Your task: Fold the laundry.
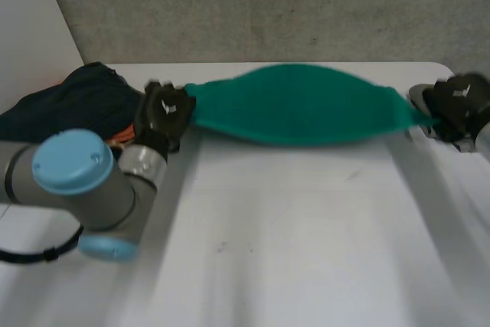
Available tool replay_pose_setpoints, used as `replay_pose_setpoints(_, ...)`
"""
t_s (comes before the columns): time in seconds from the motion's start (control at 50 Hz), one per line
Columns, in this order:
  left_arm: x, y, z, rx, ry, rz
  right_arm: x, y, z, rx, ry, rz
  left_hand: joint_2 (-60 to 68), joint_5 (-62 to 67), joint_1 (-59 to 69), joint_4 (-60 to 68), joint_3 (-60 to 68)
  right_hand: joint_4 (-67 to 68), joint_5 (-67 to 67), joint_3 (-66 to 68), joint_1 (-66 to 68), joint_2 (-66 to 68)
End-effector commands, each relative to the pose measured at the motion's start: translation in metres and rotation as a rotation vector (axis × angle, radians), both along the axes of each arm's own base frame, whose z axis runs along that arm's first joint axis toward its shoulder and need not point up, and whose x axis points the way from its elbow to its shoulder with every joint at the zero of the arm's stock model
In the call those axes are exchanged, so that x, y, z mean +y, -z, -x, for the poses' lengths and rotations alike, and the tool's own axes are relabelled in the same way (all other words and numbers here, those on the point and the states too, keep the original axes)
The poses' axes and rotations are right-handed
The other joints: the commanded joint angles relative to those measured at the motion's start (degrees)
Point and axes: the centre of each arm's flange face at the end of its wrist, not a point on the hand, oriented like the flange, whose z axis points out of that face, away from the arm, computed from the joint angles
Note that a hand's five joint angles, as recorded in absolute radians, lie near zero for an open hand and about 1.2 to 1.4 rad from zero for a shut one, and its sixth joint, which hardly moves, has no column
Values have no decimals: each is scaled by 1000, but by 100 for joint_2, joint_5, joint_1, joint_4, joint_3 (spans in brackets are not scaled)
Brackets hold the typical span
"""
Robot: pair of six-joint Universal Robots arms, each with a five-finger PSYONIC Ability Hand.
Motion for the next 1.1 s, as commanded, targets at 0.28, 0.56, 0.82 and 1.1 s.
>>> replay_pose_setpoints(0.28, 157, -9, -75, -349, 21, -651, 106, 5, 67, 429, -51, -534, 1126, 1372, 1382, 1104, 1149, 1161, 1285, 1207, 2296, 1250)
replay_pose_setpoints(0.56, 73, -5, -22, -228, 36, -388, 50, 25, 58, 339, -32, -383, 1126, 1372, 1382, 1104, 1149, 1161, 1285, 1207, 2296, 1250)
replay_pose_setpoints(0.82, -42, 25, 32, -170, -49, -113, -61, 39, 8, 373, 33, 32, 1126, 1372, 1382, 1104, 1149, 1161, 1285, 1207, 2296, 1250)
replay_pose_setpoints(1.1, -79, 36, 50, -205, -95, 165, -116, 74, -24, 372, 75, 253, -5001, -4756, -4745, -5023, -4978, -5839, -5715, -5793, -4704, -5750)
